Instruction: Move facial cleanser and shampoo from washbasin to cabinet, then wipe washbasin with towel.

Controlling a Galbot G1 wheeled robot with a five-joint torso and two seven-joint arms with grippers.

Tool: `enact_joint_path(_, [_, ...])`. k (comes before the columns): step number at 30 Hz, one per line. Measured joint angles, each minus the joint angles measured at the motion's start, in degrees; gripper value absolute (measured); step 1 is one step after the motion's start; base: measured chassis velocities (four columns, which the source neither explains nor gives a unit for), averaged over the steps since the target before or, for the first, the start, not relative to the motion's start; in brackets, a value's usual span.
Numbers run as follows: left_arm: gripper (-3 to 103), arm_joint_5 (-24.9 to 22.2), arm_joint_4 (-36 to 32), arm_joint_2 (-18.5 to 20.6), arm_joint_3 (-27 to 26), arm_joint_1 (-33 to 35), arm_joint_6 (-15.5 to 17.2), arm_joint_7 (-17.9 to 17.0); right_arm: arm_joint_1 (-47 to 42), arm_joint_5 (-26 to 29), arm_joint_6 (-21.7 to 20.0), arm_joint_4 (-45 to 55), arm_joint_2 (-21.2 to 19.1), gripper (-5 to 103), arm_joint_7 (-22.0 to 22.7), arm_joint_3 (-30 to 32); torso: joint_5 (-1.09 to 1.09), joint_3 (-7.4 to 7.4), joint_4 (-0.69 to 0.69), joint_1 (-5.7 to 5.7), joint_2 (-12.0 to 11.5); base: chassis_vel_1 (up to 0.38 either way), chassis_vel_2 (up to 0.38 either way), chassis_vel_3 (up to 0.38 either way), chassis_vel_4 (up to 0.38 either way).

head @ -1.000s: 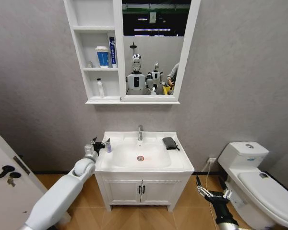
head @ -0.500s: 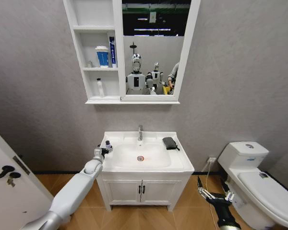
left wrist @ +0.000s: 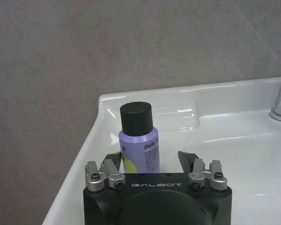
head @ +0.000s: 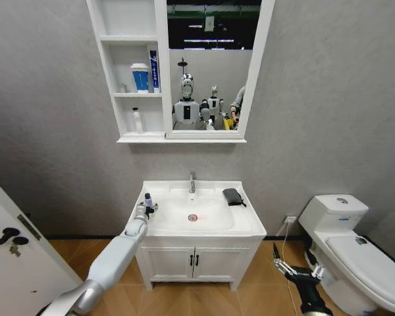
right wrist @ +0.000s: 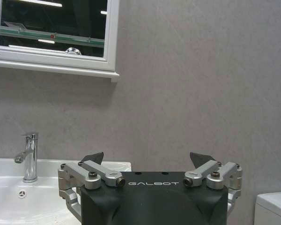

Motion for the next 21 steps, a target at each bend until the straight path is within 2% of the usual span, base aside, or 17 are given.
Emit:
enact_joint_path(1, [66, -0.03, 0.02, -0.01, 0.00, -0.07, -0.03, 0.12, 0.00, 0.00, 0.03, -0.03, 0.00, 100, 0.00, 0.01, 0.00, 0.00, 0.00, 0.00, 0.00, 0.000, 0.000, 0.000, 0.000])
enact_joint_path(2, [66, -0.03, 0.02, -0.01, 0.00, -0.07, -0.03, 0.12, 0.00, 0.00, 0.03, -0.03, 0.00, 100, 0.00, 0.01, 0.00, 0.00, 0.00, 0.00, 0.00, 0.000, 0.000, 0.000, 0.000])
enact_joint_path(5, [50, -0.17, 0.01, 0.05, 0.01, -0.10, -0.03, 0.15, 0.11, -0.01, 0.06, -0.06, 0.08, 100, 0.00, -0.10, 0.00, 0.00, 0.00, 0.00, 0.00, 0.000, 0.000, 0.000, 0.000])
enact_joint_path(6, [50, -0.17, 0.01, 0.05, 0.01, -0.10, -0.03, 0.15, 0.11, -0.01, 0.06, -0.06, 0.08, 100, 0.00, -0.10, 0.00, 0.00, 0.00, 0.00, 0.00, 0.000, 0.000, 0.000, 0.000])
enact_joint_path(8, [42, -0.17, 0.01, 0.13, 0.00, -0.12, -0.03, 0.15, 0.12, -0.03, 0.10, -0.06, 0.11, 100, 0.00, -0.16, 0.00, 0.00, 0.00, 0.00, 0.00, 0.000, 0.000, 0.000, 0.000])
enact_joint_path(14, [42, -0.18, -0.64, 0.60, -0.07, -0.13, -0.05, 0.17, 0.02, 0.00, 0.22, -0.05, 0.07, 100, 0.00, -0.05, -0.02, 0.00, 0.00, 0.00, 0.00, 0.000, 0.000, 0.000, 0.000])
enact_joint_path(17, [42, -0.22, -3.99, 2.57, 0.09, 0.27, 0.19, -0.21, 0.07, 0.01, 0.23, -0.05, 0.06, 100, 0.01, -0.06, -0.01, 0.00, -0.01, 0.00, 0.00, 0.000, 0.000, 0.000, 0.000])
enact_joint_path(19, [42, -0.96, -10.83, 5.66, 0.31, 1.33, 2.35, -3.08, 0.27, 0.01, 0.23, -0.05, 0.06, 100, 0.02, -0.28, -0.03, 0.01, 0.02, 0.01, 0.00, 0.000, 0.000, 0.000, 0.000])
enact_joint_path(20, [42, -2.19, -17.28, 8.16, 0.39, 1.88, 4.04, -5.01, 0.45, 0.01, 0.22, -0.05, 0.06, 100, 0.02, -0.44, -0.02, 0.00, 0.03, 0.00, 0.00, 0.000, 0.000, 0.000, 0.000])
enact_joint_path(21, [42, -2.19, -17.28, 8.16, 0.39, 1.88, 4.04, -5.01, 0.45, 0.01, 0.22, -0.05, 0.06, 100, 0.02, -0.44, -0.02, 0.00, 0.03, 0.00, 0.00, 0.000, 0.000, 0.000, 0.000])
